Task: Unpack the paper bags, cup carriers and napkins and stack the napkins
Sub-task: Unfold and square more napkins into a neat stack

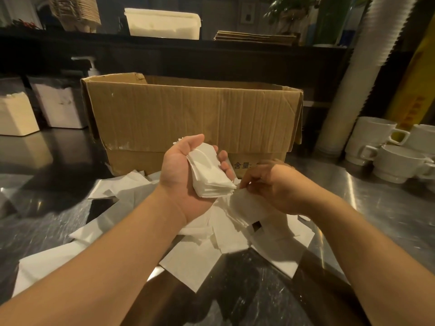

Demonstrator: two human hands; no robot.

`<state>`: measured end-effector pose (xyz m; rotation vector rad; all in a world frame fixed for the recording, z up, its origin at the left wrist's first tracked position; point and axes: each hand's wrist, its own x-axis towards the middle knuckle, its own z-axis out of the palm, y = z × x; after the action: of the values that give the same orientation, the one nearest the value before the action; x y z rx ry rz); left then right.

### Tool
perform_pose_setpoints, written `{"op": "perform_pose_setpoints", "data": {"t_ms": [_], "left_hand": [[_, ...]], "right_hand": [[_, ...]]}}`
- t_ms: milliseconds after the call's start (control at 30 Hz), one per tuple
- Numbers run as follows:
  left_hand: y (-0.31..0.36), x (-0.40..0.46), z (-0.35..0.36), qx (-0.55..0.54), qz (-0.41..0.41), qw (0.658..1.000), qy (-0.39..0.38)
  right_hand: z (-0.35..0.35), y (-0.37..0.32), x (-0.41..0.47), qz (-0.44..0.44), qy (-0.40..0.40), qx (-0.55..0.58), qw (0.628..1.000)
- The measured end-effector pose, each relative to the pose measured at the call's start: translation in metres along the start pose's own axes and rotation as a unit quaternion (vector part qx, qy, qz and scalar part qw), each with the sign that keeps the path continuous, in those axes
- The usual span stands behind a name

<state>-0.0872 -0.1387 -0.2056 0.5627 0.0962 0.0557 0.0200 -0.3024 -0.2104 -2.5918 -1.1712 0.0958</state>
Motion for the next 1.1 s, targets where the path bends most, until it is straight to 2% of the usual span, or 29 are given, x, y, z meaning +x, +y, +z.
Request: {"op": "perform_pose_setpoints", "data": {"t_ms": [33,100,233,533,633,800,933,1000,1100], "left_hand": [[0.0,0.0,0.0,0.001,0.0,1.0,0.001],[-0.001,0.001,0.0,0.0,-0.002,1.0,0.004],[-0.001,0.002,-0.002,0.005,-0.005,1.0,0.01],[-0.001,0.003,-0.003,0.008,-0.005,1.0,0.021],[-0.002,0.004,-0.005,0.014,-0.005,1.0,0.025],[-0.001,0.007,-0.009,0.025,0.0,0.999,0.03],[-0.001,0.009,-0.01,0.035,0.01,0.999,0.03],[0.0,0.01,-0.01,0.056,0.025,0.998,0.034],[-0.001,0.011,-0.009,0.068,0.048,0.996,0.04]], "right_hand": [[0.002,0.0,0.001,-0.011,0.013,-0.023,1.0],[0.003,0.002,0.001,-0.026,0.002,0.01,1.0],[-0.004,-0.001,-0.009,-0.019,-0.094,0.112,0.989],[-0.007,-0.005,-0.012,0.002,-0.108,0.076,0.991],[-0.007,-0.003,-0.011,0.014,-0.074,0.058,0.995],[-0.016,-0.002,-0.011,0.04,0.024,0.137,0.99],[-0.023,0.001,-0.014,0.052,0.103,0.263,0.958],[-0.03,0.002,-0.015,0.075,0.11,0.361,0.923],[-0.038,0.003,-0.02,0.106,0.082,0.505,0.852]]}}
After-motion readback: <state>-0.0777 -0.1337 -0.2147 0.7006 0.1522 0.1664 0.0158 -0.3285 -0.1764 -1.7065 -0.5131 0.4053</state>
